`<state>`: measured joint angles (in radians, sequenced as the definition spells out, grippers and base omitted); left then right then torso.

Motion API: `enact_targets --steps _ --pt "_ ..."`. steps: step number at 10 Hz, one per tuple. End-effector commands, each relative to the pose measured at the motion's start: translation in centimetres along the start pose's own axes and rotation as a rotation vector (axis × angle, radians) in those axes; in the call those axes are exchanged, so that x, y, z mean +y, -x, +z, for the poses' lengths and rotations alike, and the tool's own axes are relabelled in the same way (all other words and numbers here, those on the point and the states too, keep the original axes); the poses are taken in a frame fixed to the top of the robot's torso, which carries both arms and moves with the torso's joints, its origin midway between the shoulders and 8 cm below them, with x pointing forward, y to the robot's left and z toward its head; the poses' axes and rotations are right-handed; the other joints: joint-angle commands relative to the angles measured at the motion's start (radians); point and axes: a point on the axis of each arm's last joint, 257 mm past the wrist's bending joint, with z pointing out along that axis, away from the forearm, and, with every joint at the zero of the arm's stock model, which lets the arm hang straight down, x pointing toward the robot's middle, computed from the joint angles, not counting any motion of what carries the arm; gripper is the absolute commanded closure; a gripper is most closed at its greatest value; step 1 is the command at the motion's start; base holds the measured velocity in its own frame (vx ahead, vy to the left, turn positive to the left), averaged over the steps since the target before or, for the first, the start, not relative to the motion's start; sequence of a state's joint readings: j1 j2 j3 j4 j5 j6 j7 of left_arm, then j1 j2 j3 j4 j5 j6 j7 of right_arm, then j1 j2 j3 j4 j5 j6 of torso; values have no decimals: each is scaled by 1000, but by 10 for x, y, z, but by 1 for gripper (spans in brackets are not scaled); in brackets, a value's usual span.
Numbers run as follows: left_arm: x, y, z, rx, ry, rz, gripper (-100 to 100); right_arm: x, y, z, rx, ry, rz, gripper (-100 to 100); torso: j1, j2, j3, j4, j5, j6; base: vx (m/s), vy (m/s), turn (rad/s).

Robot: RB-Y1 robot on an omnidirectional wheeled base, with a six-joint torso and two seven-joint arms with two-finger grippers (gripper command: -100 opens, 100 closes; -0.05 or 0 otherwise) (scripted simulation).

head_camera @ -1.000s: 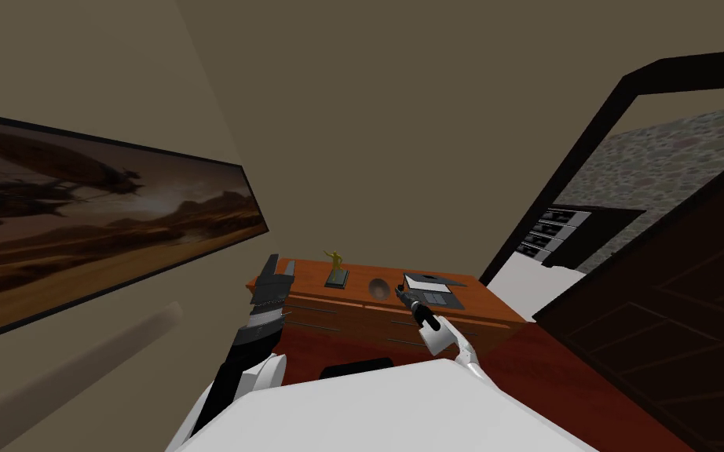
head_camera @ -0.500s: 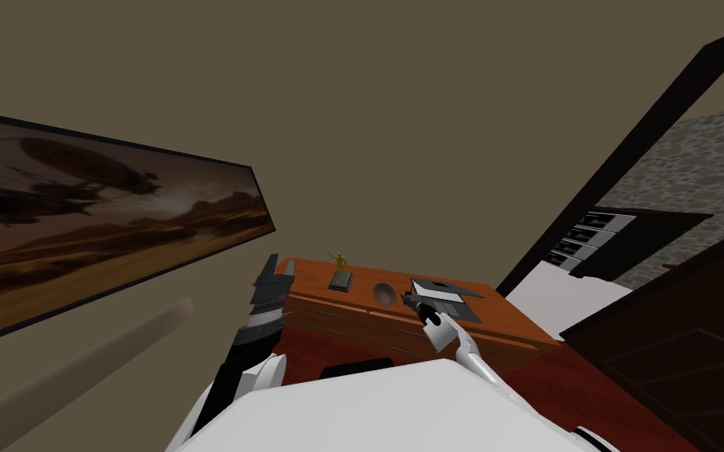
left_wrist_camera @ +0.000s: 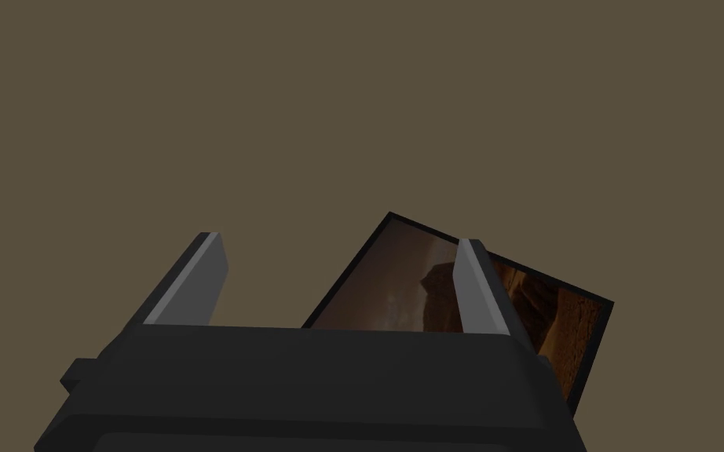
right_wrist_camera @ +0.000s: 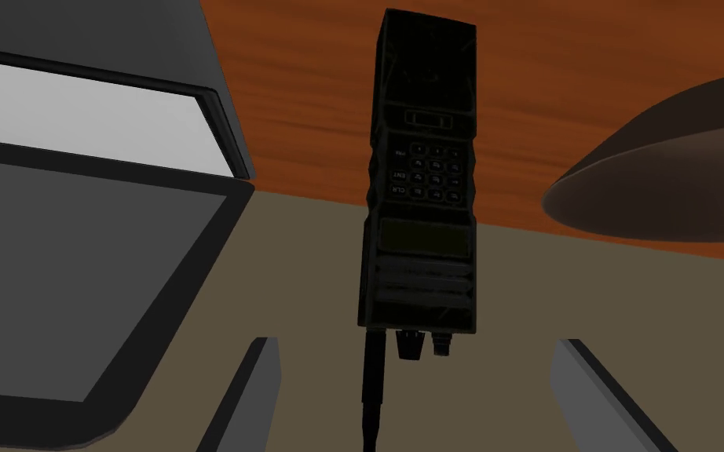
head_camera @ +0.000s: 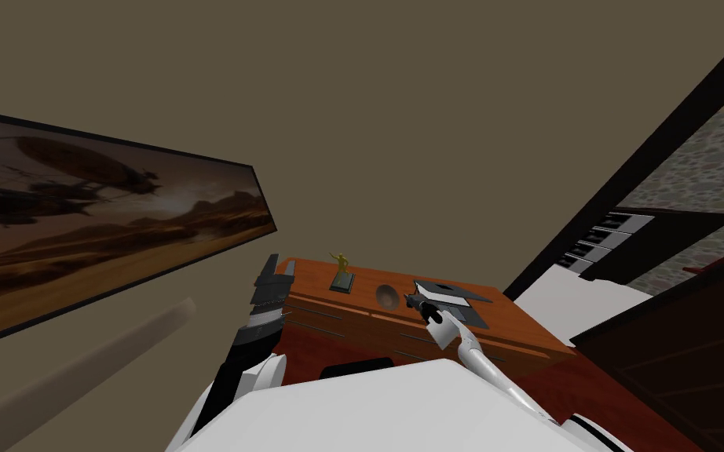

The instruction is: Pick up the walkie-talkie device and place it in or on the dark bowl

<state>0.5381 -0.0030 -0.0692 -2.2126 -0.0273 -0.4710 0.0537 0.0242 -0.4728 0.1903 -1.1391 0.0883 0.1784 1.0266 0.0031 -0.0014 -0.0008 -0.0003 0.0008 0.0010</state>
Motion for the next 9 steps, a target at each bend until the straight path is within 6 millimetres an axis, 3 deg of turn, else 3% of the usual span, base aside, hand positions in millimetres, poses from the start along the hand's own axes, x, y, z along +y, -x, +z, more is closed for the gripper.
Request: enact_targets --steps 1,2,4,5,7,8,9 --pt "0 0 0 0 0 0 0 -6 -3 3 -6 -4 0 -100 0 0 0 0 0 0 28 56 -32" --pt "0 0 0 0 0 0 0 -12 14 9 -43 -5 -8 -100 1 0 0 0 0 0 31 78 -41" --pt "0 0 0 0 0 0 0 -21 -5 9 -16 -14 -10 -100 2 0 0 0 1 0 21 51 -10" --pt "0 0 0 0 0 0 0 -27 11 13 -52 -8 -17 -100 0 1 0 0 0 0 21 56 -43" --pt "0 0 0 0 0 0 0 -34 -5 13 -27 -17 -19 -100 1 0 0 0 0 0 17 37 -10" --pt "0 0 0 0 0 0 0 -38 12 17 -62 -7 -26 -100 -1 1 0 0 0 0 29 41 -34" --pt "0 0 0 0 0 0 0 -41 4 17 -53 -7 -28 -100 0 0 0 0 0 0 24 47 -26"
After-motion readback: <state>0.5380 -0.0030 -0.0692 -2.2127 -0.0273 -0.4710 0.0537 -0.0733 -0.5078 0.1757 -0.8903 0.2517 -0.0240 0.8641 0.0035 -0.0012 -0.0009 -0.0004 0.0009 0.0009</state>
